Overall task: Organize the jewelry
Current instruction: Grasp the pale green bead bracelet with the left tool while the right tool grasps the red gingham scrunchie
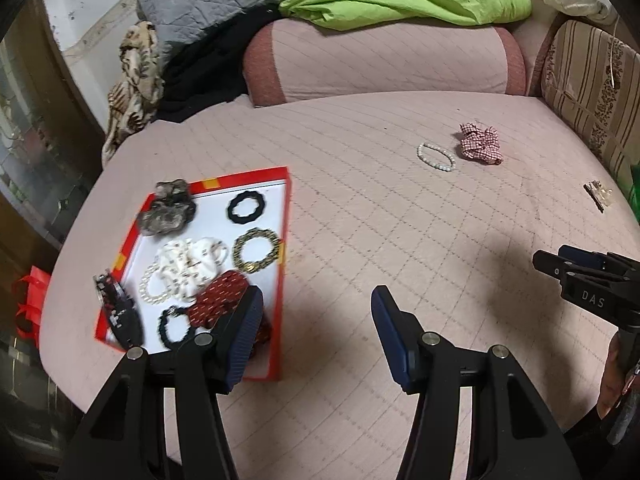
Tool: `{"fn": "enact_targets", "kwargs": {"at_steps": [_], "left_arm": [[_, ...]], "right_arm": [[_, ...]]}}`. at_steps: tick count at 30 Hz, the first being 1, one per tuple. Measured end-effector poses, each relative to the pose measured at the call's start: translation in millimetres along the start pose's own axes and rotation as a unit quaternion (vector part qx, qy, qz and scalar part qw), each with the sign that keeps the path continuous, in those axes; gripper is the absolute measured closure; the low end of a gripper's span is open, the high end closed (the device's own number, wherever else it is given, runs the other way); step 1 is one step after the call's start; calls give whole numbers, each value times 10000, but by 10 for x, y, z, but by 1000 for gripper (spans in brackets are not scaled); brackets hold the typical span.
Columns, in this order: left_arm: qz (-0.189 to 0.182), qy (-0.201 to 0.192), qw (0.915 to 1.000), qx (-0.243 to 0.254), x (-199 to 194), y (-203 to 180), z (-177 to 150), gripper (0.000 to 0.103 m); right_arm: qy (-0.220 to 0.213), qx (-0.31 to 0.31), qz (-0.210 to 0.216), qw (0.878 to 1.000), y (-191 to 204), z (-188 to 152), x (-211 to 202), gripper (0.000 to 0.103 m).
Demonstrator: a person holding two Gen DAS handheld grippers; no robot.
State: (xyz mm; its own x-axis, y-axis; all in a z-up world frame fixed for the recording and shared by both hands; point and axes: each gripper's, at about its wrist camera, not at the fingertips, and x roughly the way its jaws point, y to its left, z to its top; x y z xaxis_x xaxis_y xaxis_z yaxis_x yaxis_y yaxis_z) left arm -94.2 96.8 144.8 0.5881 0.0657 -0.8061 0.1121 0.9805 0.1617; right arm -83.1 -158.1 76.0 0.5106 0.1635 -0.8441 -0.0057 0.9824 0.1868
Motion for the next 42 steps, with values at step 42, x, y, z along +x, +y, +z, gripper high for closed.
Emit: {"fn": "enact_targets", "kwargs": {"at_steps": [42], "left_arm": [[-1351,280,9891,516,2279,-1312,1649,68]], "right_arm": [[-380,433,-221,9981,-618,1610,1307,41]]}}
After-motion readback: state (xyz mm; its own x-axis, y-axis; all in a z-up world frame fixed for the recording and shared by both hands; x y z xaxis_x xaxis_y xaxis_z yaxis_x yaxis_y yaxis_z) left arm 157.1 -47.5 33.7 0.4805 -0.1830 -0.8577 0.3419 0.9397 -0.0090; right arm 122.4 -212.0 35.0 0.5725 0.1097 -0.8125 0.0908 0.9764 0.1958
